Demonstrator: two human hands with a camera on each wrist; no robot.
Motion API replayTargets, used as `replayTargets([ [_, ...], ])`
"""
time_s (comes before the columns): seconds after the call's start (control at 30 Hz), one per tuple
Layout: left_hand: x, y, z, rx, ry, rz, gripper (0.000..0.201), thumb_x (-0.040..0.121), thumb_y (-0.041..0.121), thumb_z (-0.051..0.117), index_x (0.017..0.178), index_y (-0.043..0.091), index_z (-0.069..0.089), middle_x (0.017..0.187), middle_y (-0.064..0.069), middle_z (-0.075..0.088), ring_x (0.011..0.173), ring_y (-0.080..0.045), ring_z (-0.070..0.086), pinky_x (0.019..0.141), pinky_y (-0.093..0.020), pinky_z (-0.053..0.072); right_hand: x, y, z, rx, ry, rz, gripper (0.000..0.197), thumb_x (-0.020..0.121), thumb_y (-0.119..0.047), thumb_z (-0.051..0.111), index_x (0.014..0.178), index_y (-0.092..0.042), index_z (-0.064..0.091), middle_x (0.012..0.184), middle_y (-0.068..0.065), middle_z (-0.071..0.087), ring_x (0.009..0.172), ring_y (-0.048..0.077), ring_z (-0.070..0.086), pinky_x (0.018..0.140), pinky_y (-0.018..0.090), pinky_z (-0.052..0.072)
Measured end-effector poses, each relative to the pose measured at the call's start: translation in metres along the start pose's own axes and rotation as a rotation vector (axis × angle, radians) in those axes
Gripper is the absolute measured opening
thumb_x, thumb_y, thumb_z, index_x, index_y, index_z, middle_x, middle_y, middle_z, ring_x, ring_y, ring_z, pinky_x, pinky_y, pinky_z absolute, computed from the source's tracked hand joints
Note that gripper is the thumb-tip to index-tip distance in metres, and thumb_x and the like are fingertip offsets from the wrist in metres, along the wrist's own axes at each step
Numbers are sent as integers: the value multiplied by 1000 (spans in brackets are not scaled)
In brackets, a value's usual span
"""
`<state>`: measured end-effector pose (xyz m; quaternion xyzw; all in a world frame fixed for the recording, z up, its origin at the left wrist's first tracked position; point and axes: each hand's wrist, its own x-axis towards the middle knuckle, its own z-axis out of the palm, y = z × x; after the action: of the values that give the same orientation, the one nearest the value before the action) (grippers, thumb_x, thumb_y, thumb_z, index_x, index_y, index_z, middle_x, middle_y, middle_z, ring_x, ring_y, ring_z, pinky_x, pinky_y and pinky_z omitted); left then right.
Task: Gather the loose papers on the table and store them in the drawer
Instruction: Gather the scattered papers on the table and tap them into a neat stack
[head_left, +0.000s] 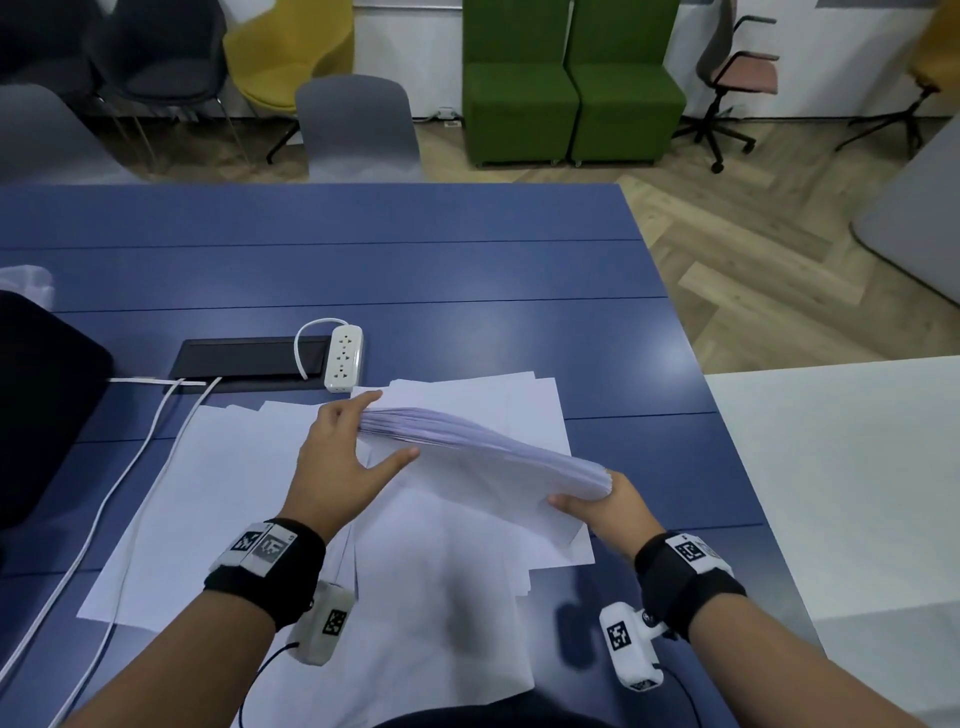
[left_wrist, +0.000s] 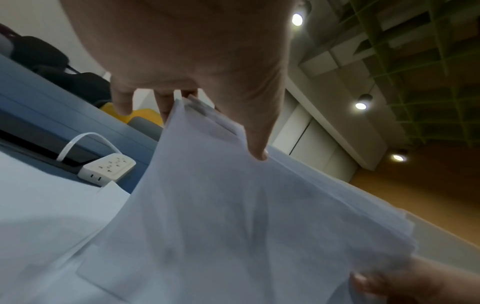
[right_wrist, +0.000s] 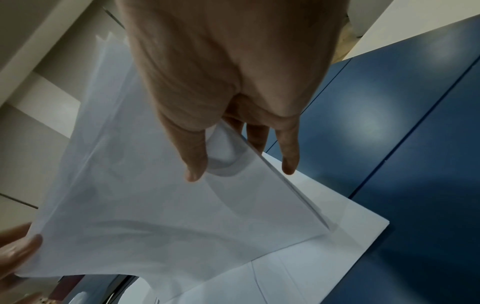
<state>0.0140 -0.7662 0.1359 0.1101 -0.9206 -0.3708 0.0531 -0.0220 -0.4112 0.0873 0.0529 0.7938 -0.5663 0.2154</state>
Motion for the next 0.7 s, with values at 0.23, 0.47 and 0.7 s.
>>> replayTargets([
  [0.23,2,5,5,402,-55,77,80,70,96,59,128,41,59,147,3,43,145,-28,36,126,-67,15,-8,3,-1,-29,-59,-58,19,84,-19,88,82,-18,69,71,-7,60,68,12,53,66,26,42],
  [0.47,-19,44,47,577,-152,551,94,90,77,55,163,20,37,172,-3,34,164,-29,19,128,-68,12,-8,8,3,-56,-46,-57,27,77,-38,87,93,-18,77,93,15,75,81,18,67,78,38,51],
  [0.7,-15,67,72,655,-264,566,104,87,79,54,168,20,24,173,-5,33,164,-29,20,126,-71,12,-13,13,0,-40,24,10,13,86,-19,85,95,-13,77,96,10,81,86,23,76,81,39,60],
])
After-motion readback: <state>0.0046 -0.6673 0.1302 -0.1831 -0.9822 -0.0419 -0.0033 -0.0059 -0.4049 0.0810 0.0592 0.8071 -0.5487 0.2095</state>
